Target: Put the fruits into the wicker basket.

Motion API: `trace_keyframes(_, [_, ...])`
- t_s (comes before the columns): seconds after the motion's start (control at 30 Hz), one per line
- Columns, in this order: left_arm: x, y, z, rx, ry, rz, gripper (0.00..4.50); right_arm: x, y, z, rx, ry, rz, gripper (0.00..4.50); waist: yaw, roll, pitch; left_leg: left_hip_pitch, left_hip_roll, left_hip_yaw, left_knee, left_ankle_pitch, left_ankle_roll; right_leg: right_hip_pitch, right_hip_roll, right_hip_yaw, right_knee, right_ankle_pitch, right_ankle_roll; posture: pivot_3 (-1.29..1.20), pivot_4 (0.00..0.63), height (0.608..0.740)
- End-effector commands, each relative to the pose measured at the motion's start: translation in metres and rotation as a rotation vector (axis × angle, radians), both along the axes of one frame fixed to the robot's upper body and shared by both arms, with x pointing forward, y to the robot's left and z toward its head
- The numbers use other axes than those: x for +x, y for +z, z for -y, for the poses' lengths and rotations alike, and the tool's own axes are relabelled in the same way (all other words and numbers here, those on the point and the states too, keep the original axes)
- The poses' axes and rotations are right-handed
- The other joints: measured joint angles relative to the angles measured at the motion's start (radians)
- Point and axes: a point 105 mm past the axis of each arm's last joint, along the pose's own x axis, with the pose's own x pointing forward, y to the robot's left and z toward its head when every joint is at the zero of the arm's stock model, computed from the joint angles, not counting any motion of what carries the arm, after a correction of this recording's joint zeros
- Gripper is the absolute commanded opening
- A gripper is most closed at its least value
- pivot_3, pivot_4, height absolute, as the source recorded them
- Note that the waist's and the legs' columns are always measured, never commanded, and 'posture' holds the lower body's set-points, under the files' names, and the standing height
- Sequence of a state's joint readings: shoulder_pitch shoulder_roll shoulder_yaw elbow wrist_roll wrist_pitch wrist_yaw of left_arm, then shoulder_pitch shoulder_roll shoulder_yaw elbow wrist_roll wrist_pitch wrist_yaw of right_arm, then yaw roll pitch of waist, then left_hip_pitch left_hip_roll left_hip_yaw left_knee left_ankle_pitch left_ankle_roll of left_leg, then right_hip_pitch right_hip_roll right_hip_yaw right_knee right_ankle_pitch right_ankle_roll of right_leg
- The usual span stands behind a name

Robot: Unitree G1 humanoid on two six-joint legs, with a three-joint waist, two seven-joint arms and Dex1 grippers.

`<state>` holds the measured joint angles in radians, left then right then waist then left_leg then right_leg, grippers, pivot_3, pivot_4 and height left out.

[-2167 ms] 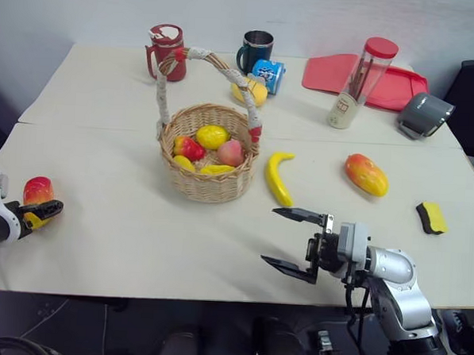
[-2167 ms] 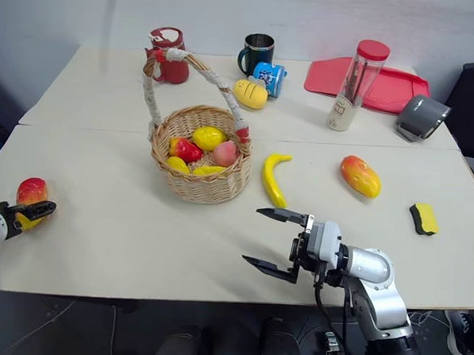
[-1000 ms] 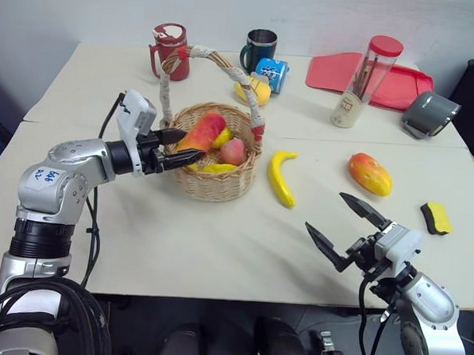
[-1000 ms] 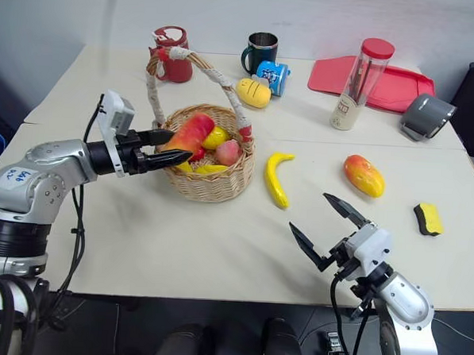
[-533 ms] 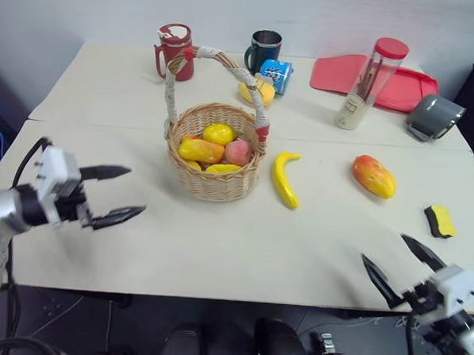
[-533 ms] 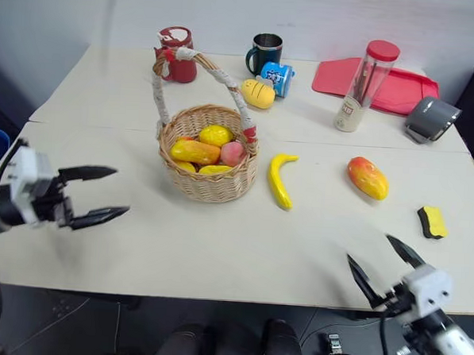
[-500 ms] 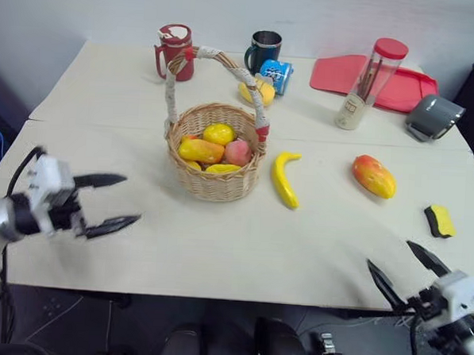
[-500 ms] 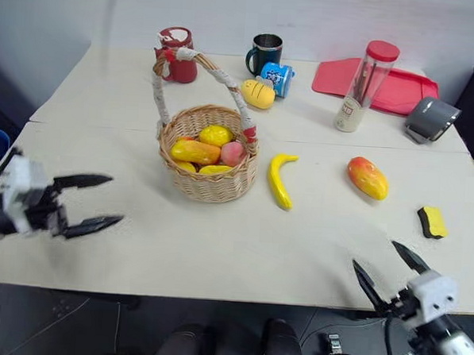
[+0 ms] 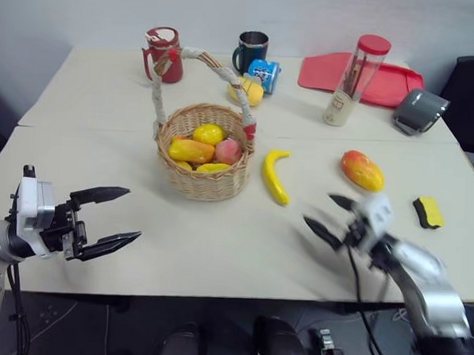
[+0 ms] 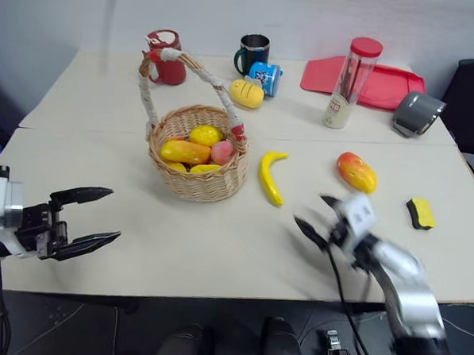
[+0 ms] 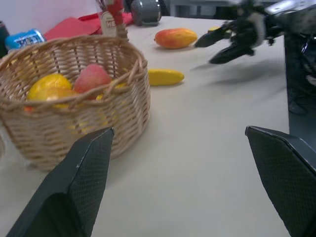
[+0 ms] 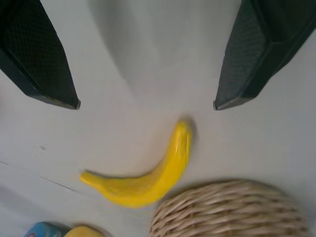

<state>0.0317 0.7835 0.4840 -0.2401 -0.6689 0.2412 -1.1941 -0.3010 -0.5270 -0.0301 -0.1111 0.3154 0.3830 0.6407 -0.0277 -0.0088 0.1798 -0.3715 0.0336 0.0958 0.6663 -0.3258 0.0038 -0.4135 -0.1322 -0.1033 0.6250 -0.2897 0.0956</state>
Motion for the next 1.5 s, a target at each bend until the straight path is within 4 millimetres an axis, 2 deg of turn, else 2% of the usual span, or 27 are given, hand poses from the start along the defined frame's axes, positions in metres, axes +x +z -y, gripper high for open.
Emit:
trace_keyframes(0.03, [-0.002,0.008,0.004,-0.004,0.013,0.050,4.47,0.024,-0.004,-0.020,-0.032,-0.042,-0.092,4.50,0.002,0.000,0.000,0.000,0.001,0.000,0.000,0.000,0.000,0.000,0.001,-0.001,0.000,0.000,-0.001,0.00,0.150,0.740])
trace_keyframes(0.1, [-0.003,0.009,0.006,-0.007,0.031,0.067,4.47,0.042,-0.001,-0.038,-0.058,-0.051,-0.129,4.50,-0.001,0.000,0.000,-0.001,-0.001,0.001,0.000,-0.001,0.001,0.000,0.002,-0.003,-0.001,0.000,-0.001,0.00,0.150,0.740])
trace_keyframes(0.2, [-0.008,0.008,0.007,-0.013,0.053,0.063,4.47,0.050,-0.006,-0.047,-0.078,-0.064,-0.209,4.50,-0.001,0.000,0.000,-0.002,-0.003,0.004,0.001,-0.001,0.005,0.000,0.001,-0.003,-0.002,0.001,0.002,0.00,0.150,0.740])
trace_keyframes(0.3, [-0.012,0.006,0.005,-0.010,0.075,0.056,4.50,0.052,-0.009,-0.053,-0.122,-0.035,-0.221,3.95,0.001,0.000,0.000,-0.003,-0.004,0.004,0.002,-0.002,0.007,0.000,0.000,-0.003,-0.003,0.001,0.003,0.00,0.150,0.740])
trace_keyframes(0.4, [-0.014,0.007,0.003,-0.013,0.096,0.062,4.50,0.050,-0.001,-0.052,-0.111,-0.004,-0.204,2.90,-0.001,0.000,0.000,-0.003,-0.004,0.003,0.002,-0.002,0.007,0.000,0.000,-0.003,-0.004,0.002,0.004,0.00,0.150,0.740])
trace_keyframes(0.47, [-0.015,0.006,0.004,-0.016,0.102,0.063,4.50,0.042,0.006,-0.050,-0.100,0.055,-0.184,2.25,-0.001,0.000,0.000,-0.003,-0.003,0.004,0.002,-0.002,0.007,0.000,0.001,-0.003,-0.003,0.002,0.004,0.00,0.150,0.740])
trace_keyframes(0.57, [-0.016,0.005,0.004,-0.016,0.112,0.059,4.50,0.016,0.016,-0.039,-0.065,0.193,-0.154,1.33,0.000,0.000,0.000,-0.003,-0.003,0.003,0.002,-0.002,0.007,0.000,0.001,-0.003,-0.003,0.002,0.004,0.00,0.150,0.740])
trace_keyframes(0.67, [-0.016,0.004,0.002,-0.018,0.125,0.054,4.50,-0.023,0.023,-0.029,-0.110,0.402,-0.121,0.55,0.007,0.000,0.000,-0.003,-0.004,0.003,0.001,-0.003,0.008,0.001,0.001,-0.004,-0.006,0.002,0.004,0.00,0.150,0.740])
trace_keyframes(0.77, [-0.016,0.004,-0.002,-0.031,0.147,0.053,4.50,-0.074,0.030,-0.038,-0.134,0.714,-0.171,0.55,0.002,0.000,0.000,-0.003,-0.004,0.004,0.002,-0.004,0.010,0.003,0.001,-0.004,-0.008,0.003,0.006,0.00,0.150,0.740])
trace_keyframes(0.83, [-0.015,0.005,-0.005,-0.047,0.165,0.056,4.50,-0.087,0.038,-0.052,-0.115,0.809,-0.181,0.55,-0.007,-0.001,0.000,-0.001,-0.003,0.005,0.002,-0.004,0.010,0.004,0.002,-0.003,-0.008,0.004,0.007,0.00,0.150,0.740])
trace_keyframes(0.9, [-0.014,0.005,-0.007,-0.059,0.178,0.057,4.50,-0.093,0.047,-0.066,-0.093,0.866,-0.164,0.55,-0.011,-0.001,0.000,0.002,0.000,0.006,0.002,-0.005,0.009,0.005,0.001,-0.001,-0.010,0.004,0.006,0.00,0.150,0.740])
trace_keyframes(1.0, [-0.014,0.006,-0.010,-0.080,0.201,0.055,4.50,-0.089,0.076,-0.101,0.002,0.916,-0.072,0.55,-0.006,-0.001,0.000,0.002,0.000,0.006,0.001,-0.003,0.005,0.002,0.001,-0.001,-0.007,0.003,0.004,0.00,0.150,0.740])
trace_keyframes(1.1, [-0.013,0.006,-0.012,-0.091,0.219,0.058,4.50,-0.060,0.093,-0.137,0.006,0.787,-0.008,0.55,-0.006,-0.001,0.001,0.001,0.001,0.005,0.001,-0.003,0.003,0.000,0.000,-0.001,-0.004,0.002,0.003,0.00,0.150,0.740])
trace_keyframes(1.13, [-0.013,0.007,-0.012,-0.093,0.221,0.059,4.50,-0.053,0.095,-0.142,0.001,0.746,-0.001,0.55,-0.005,-0.001,0.000,0.001,0.000,0.005,0.001,-0.002,0.003,-0.001,-0.001,-0.001,-0.003,0.002,0.003,0.00,0.150,0.740])
trace_keyframes(1.23, [-0.012,0.008,-0.011,-0.098,0.228,0.065,4.50,-0.023,0.112,-0.151,0.139,0.559,-0.020,0.55,0.003,-0.003,-0.001,-0.001,0.000,0.003,0.001,-0.003,0.003,-0.001,-0.001,-0.003,-0.003,0.002,0.002,0.00,0.150,0.740])
trace_keyframes(1.37, [-0.013,0.007,-0.011,-0.103,0.239,0.064,4.50,-0.017,0.114,-0.158,0.129,0.511,-0.025,1.91,0.000,-0.003,-0.001,-0.004,-0.004,0.003,0.002,-0.004,0.006,-0.001,-0.001,-0.003,-0.004,0.002,0.003,0.00,0.150,0.740])
trace_keyframes(1.5, [-0.014,0.006,-0.011,-0.105,0.239,0.060,4.50,-0.028,0.116,-0.161,0.148,0.579,-0.004,3.29,-0.003,-0.003,-0.001,-0.004,-0.003,0.006,0.002,-0.005,0.008,-0.001,0.000,-0.005,-0.006,0.003,0.003,0.00,0.150,0.740])
